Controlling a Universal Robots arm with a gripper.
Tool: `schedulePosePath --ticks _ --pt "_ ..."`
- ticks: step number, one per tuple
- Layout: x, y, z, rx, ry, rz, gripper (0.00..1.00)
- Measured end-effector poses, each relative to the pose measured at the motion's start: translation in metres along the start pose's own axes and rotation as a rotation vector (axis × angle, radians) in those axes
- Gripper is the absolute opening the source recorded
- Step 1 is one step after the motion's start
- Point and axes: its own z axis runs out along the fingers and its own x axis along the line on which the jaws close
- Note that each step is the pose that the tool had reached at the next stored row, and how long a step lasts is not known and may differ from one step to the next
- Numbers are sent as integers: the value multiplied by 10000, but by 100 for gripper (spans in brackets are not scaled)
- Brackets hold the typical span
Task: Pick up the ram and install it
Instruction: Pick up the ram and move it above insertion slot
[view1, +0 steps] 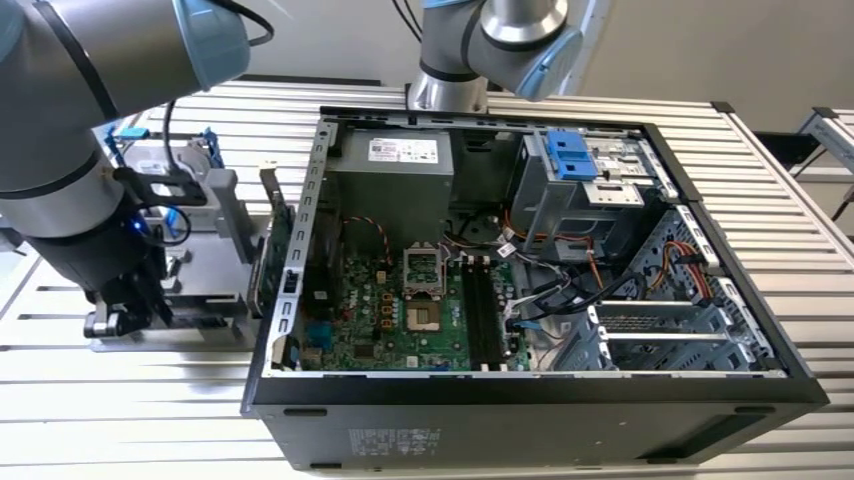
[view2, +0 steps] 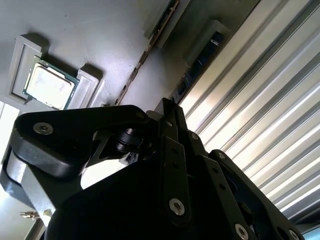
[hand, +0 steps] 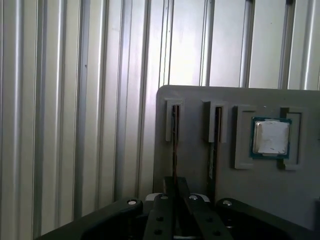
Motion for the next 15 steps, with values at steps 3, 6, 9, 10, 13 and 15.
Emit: schedulePosePath --ticks 3,6,9,10,13,15 --pt "0 0 -23 -1 0 0 0" --pt "-1 0 -39 1 -1 0 0" --pt "-1 0 -50 3 -2 0 0" --pt "-1 0 -54 1 -1 0 0" --pt "-1 1 -62 2 -2 0 0" --pt "-1 1 -73 -2 1 0 0"
